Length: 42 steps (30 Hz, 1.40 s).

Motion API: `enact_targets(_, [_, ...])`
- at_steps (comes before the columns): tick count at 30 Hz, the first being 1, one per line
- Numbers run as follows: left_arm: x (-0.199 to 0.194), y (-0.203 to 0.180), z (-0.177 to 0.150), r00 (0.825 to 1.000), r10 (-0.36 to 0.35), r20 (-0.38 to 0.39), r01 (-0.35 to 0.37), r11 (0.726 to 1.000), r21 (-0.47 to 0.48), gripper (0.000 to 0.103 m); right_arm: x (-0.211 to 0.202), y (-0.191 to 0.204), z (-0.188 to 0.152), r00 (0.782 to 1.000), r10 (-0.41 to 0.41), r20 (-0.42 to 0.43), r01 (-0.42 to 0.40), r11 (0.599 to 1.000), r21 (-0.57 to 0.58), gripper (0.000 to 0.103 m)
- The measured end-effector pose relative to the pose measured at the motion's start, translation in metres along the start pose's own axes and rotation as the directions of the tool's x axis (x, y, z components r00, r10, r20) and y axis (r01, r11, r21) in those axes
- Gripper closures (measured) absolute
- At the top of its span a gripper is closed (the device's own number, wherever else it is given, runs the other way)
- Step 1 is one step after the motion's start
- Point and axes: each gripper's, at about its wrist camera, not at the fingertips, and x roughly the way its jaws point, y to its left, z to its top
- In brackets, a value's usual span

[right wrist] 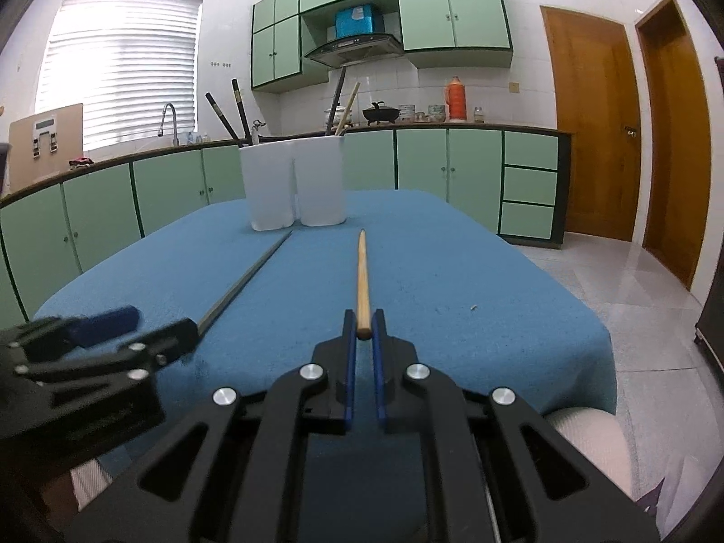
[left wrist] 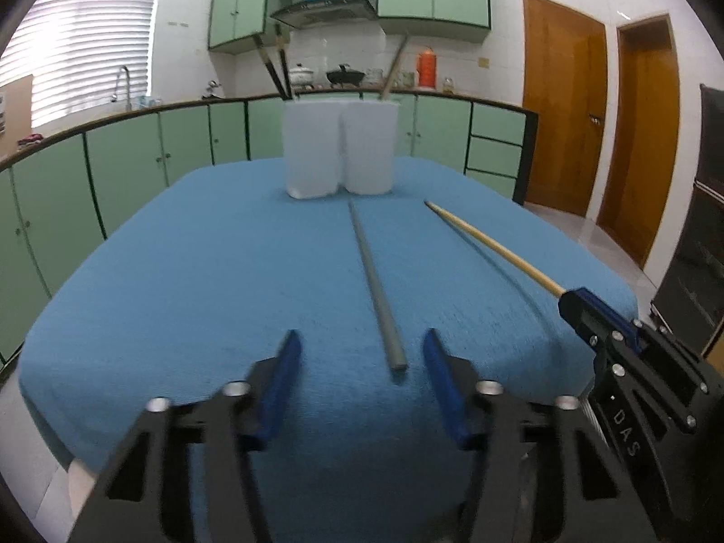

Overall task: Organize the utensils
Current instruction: 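Grasp the light wooden chopstick with right tool while left tool grasps the grey chopstick, then carry both held chopsticks over the white holder and lower them in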

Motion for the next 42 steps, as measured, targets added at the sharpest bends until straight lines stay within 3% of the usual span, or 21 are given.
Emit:
enact_targets(2, [0.002, -0.003, 0.000, 1.000, 0.008, 0.002, -0.008, 1.000, 0.006, 0.073, 0.000, 0.000, -0.001, 1.000, 0.006, -0.002, -0.006, 1.000, 0.000, 0.097])
enact_targets(4, [0.002, -0.006, 0.000, 1.000, 0.000, 0.004, 0.000, 1.000, 0.018, 0.092, 0.000, -0.001, -0.002, 1.000, 0.011, -0.002, -0.011, 1.000, 0.002, 0.097])
enact_targets(5, [0.002, -0.007, 0.000, 1.000, 0.001, 0.006, -0.001, 1.000, 0.020, 0.095, 0.000, -0.001, -0.002, 1.000, 0.012, -0.003, -0.012, 1.000, 0.004, 0.097])
enact_targets(11, [-0.004, -0.007, 0.002, 1.000, 0.016, 0.025, -0.017, 1.000, 0.021, 0.095, -0.002, -0.002, 0.001, 1.000, 0.016, 0.004, -0.016, 1.000, 0.001, 0.097])
enact_targets(19, [-0.039, -0.004, 0.027, 0.988, 0.027, 0.151, -0.035, 0.998, 0.048, 0.096, -0.018, -0.007, 0.026, 0.997, 0.031, 0.071, -0.030, 0.999, -0.026, 0.097])
enact_targets(30, [-0.084, 0.009, 0.094, 0.950, -0.009, 0.312, -0.009, 0.998, 0.058, 0.096, -0.032, -0.017, 0.115, 0.985, 0.096, 0.145, -0.084, 0.993, -0.084, 0.097])
enact_targets(35, [-0.091, 0.014, 0.125, 0.941, -0.003, 0.339, -0.012, 0.999, 0.042, 0.096, -0.030, -0.021, 0.152, 0.983, 0.124, 0.139, -0.117, 0.991, -0.061, 0.097])
enact_targets(42, [-0.094, 0.016, 0.150, 0.937, 0.002, 0.350, -0.015, 0.999, 0.036, 0.096, -0.030, -0.018, 0.179, 0.977, 0.166, 0.132, -0.163, 0.986, -0.038, 0.097])
